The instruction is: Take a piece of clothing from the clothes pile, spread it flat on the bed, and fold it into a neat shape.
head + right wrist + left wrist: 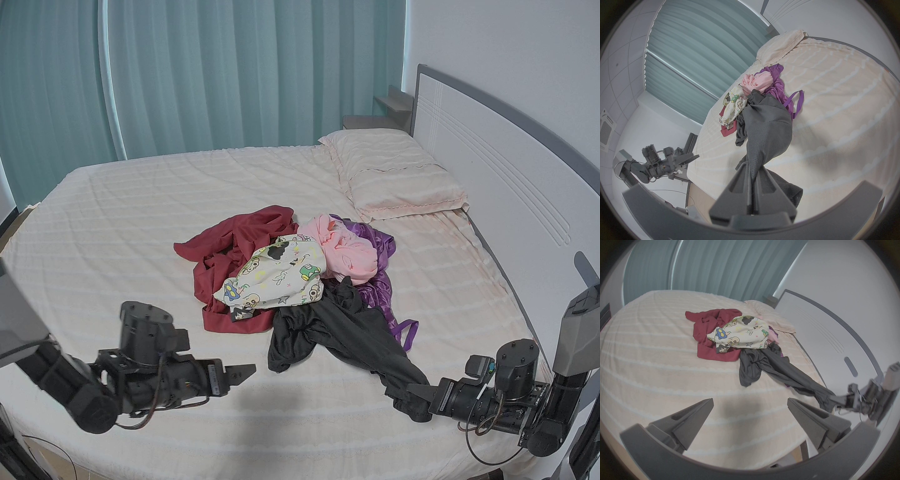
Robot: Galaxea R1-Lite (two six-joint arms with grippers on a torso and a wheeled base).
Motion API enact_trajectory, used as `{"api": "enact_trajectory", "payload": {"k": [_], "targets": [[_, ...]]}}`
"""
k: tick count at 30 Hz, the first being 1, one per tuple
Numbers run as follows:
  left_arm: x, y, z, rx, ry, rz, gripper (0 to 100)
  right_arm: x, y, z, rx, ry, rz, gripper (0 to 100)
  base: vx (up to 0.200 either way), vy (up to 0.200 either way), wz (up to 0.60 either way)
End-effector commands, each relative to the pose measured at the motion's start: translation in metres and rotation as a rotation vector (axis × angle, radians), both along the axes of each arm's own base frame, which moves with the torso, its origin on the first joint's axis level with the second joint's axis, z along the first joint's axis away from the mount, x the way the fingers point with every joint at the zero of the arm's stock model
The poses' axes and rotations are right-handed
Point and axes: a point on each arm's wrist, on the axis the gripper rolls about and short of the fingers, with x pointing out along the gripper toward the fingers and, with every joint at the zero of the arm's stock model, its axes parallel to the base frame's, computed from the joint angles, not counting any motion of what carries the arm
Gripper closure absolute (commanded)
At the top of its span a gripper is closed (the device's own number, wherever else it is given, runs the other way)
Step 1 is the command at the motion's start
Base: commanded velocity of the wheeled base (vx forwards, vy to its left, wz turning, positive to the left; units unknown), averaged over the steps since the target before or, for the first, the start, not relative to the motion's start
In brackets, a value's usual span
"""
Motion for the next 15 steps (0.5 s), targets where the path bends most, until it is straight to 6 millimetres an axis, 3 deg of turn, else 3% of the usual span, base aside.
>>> {"api": "enact_trajectory", "payload": {"k": [1, 7, 15], "targets": [[0.04, -0.042, -0.043, 0.006, 0.077, 0.068, 0, -0.003, -0.001, -0.005, -0.016, 0.026, 0.004, 100, 0.0, 0.0, 0.0], [0.078, -0.061, -0.083, 0.079, 0.062, 0.172, 0, -0.004, -0.001, -0.006, -0.017, 0.031, 0.006, 100, 0.0, 0.0, 0.0], [0.101, -0.076, -0.107, 0.077, 0.054, 0.174, 0, -0.003, -0.001, -0.006, -0.017, 0.03, 0.004, 100, 0.0, 0.0, 0.0]]}}
